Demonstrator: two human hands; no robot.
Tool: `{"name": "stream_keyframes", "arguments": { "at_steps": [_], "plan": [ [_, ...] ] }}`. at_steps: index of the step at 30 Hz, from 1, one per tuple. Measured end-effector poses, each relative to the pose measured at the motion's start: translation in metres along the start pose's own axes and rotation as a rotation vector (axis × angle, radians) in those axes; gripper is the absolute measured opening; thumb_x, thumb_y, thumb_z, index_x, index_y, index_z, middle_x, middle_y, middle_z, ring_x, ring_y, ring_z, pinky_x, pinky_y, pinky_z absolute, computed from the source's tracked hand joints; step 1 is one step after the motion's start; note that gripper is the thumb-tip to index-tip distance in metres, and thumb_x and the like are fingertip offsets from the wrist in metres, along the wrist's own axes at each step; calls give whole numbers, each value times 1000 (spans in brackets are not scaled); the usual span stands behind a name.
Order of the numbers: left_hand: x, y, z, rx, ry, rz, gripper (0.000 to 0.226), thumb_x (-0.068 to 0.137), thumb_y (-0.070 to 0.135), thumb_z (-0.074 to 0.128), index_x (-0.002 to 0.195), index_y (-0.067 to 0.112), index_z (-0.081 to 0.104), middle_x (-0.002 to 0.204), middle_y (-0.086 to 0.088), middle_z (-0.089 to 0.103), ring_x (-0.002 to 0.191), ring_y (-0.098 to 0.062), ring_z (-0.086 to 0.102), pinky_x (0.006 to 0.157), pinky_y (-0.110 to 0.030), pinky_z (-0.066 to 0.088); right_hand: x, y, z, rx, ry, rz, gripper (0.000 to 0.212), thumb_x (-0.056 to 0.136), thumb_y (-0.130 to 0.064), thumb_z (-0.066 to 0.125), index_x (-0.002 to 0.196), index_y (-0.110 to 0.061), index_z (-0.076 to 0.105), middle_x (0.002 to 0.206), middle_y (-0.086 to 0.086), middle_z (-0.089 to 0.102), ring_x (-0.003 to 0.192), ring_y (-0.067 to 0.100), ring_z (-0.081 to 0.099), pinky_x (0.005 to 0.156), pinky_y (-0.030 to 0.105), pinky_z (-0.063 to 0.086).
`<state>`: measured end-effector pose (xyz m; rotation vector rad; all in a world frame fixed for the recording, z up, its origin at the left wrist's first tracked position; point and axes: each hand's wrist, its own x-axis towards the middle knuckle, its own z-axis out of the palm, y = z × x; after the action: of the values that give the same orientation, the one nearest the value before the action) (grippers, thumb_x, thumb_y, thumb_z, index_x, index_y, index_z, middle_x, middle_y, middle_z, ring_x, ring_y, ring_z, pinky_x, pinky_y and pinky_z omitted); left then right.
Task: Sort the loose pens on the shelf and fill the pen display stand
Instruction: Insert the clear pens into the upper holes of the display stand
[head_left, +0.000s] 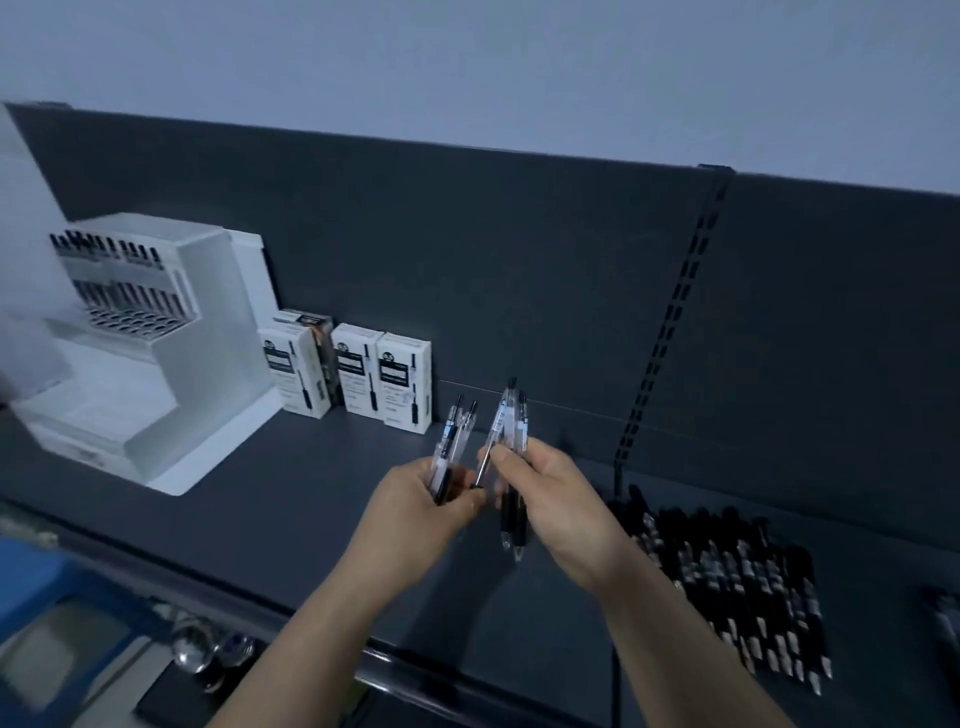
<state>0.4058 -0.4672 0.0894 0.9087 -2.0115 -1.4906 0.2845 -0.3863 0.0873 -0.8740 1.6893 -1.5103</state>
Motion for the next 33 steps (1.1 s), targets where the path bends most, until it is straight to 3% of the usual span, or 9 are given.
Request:
{"name": "stream_keyframes", "arguments": {
  "at_steps": [5, 9, 13, 15, 19, 23, 28, 33],
  "plan": [
    [18, -23, -53, 31, 152, -64, 16, 85, 17, 61, 80, 1, 60, 52, 3, 50, 47, -13, 41, 54, -29, 36, 43, -10, 44, -91, -36, -13, 25, 97, -37, 52, 87, -26, 73, 93, -1, 70, 92, 11, 63, 77, 18, 44],
    [25, -30, -95, -7, 227, -53, 27, 90, 31, 64, 73, 10, 60, 46, 11, 56, 39, -2, 43, 48, -21, 36, 80, -17, 86, -99, -121, -39, 22, 96, -32, 55, 85, -22, 73, 91, -3, 71, 94, 13, 63, 94, 33, 47],
    [30, -45, -134, -59, 292, -64, 26, 86, 27, 69, 74, 6, 60, 42, 10, 47, 36, -2, 37, 43, -17, 32, 107, -19, 131, -119, -203, -51, 19, 94, -32, 58, 87, -21, 72, 69, -9, 60, 74, 8, 57, 78, 27, 45],
    [35, -53, -155, -88, 326, -70, 27, 84, 26, 72, 73, 6, 58, 44, 10, 45, 36, -3, 34, 40, -15, 29, 118, -21, 152, -142, -235, -56, 20, 95, -32, 57, 87, -22, 72, 65, -14, 63, 70, 2, 58, 73, 23, 45],
    [46, -65, -204, -148, 331, -69, 24, 82, 21, 74, 71, 13, 55, 44, 12, 46, 36, -2, 35, 39, -14, 29, 138, -31, 200, -184, -262, -58, 29, 92, -42, 60, 82, -15, 68, 73, 6, 64, 69, 17, 57, 72, 40, 46],
    [55, -73, -268, -150, 270, -39, 16, 85, 14, 71, 73, 12, 61, 38, 15, 46, 32, 3, 37, 37, -9, 28, 156, -43, 260, -199, -261, -79, 42, 91, -42, 61, 89, -1, 63, 70, 7, 59, 61, 14, 51, 68, 36, 43],
    [65, -85, -331, -133, 216, -67, 24, 88, 13, 68, 65, 17, 60, 38, 13, 42, 35, -5, 33, 39, -17, 28, 172, -52, 321, -166, -252, -89, 40, 81, -51, 65, 91, -13, 69, 75, 14, 66, 60, 14, 57, 71, 42, 47],
    [77, -99, -380, -128, 188, -80, 18, 87, 15, 69, 71, 10, 62, 39, 11, 42, 35, -5, 33, 38, -16, 28, 187, -57, 363, -106, -194, -82, 8, 92, -19, 64, 92, -11, 68, 72, 2, 62, 55, 11, 56, 69, 30, 50]
  ]
}}
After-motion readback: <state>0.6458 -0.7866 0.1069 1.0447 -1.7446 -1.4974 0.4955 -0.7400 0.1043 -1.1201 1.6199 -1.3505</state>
